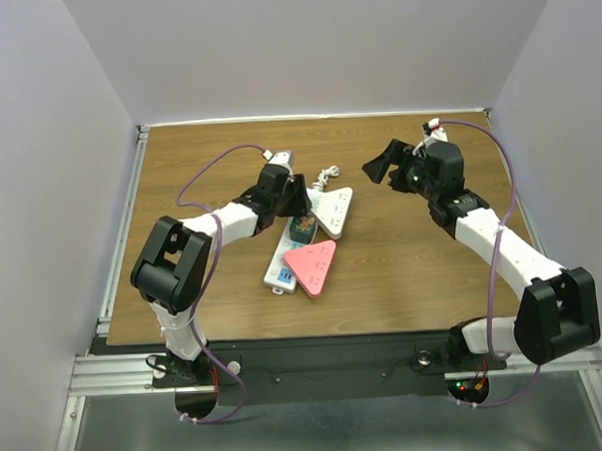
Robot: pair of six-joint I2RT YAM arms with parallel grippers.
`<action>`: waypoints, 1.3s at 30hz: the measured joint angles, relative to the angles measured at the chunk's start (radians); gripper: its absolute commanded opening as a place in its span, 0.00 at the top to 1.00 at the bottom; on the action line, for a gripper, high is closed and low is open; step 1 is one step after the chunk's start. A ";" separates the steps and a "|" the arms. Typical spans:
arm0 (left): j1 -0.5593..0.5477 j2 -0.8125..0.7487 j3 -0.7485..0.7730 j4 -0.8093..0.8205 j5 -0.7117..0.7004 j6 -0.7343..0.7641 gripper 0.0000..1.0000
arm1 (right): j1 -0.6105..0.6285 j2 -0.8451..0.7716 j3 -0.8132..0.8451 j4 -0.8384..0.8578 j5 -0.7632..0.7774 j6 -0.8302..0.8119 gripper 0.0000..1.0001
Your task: Insert the plug
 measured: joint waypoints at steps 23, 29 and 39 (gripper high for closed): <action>0.165 -0.651 -0.050 -0.190 -0.145 0.032 0.15 | -0.002 -0.132 0.000 -0.135 0.102 -0.058 0.00; 0.165 -0.725 -0.050 -0.288 -0.188 0.034 0.06 | -0.002 -0.163 0.000 -0.167 0.151 -0.070 0.00; 0.165 -0.818 -0.049 -0.390 -0.263 0.044 0.06 | -0.003 -0.197 0.000 -0.217 0.219 -0.080 0.00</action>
